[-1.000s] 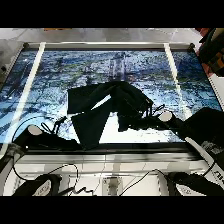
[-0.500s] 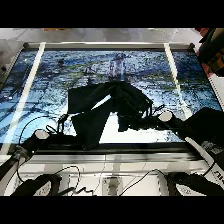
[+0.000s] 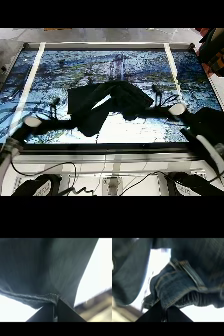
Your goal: Fold the clothes and pants, and hang the long-sleeved shirts on hangers.
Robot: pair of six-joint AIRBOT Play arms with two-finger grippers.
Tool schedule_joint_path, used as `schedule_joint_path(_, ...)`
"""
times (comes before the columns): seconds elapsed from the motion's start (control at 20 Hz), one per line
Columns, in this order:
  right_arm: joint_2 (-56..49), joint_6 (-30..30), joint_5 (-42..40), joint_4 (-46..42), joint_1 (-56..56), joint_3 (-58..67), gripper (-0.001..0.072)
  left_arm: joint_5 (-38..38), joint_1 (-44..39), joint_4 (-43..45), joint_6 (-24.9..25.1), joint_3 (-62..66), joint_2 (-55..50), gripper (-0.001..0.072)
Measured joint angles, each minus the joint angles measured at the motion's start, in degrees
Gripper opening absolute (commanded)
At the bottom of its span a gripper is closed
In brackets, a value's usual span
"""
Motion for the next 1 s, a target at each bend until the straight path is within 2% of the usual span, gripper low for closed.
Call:
schedule_joint_path(0.35, 6.5, 4.6, 4.3, -8.9, -21.3, 20.1, 0.0049, -1.8, 19.6, -0.4, -4.2, 31.5, 0.1, 0.0042)
schedule_joint_path(0.55, 7.5, 5.0, 11.8, -14.0, -30.6, 28.0, 0.0049, -1.7, 27.0, 0.7, -5.0, 39.7, 0.1, 0.0042)
schedule_joint_path(0.65, 7.5, 5.0, 17.8, -18.5, -32.7, 29.6, 0.0049, -3.3, 28.7, 6.0, -5.0, 41.0, 0.0, 0.0042)
schedule_joint_path(0.8, 6.9, 5.0, 28.6, -25.5, -34.2, 29.7, 0.0048, -7.9, 29.9, 19.0, -5.2, 41.0, 0.0, 0.0041)
schedule_joint_path(1.0, 8.0, 2.2, 39.0, -29.6, -34.9, 22.4, 0.0048, -12.2, 30.3, 34.0, -6.9, 34.5, -0.1, 0.0042)
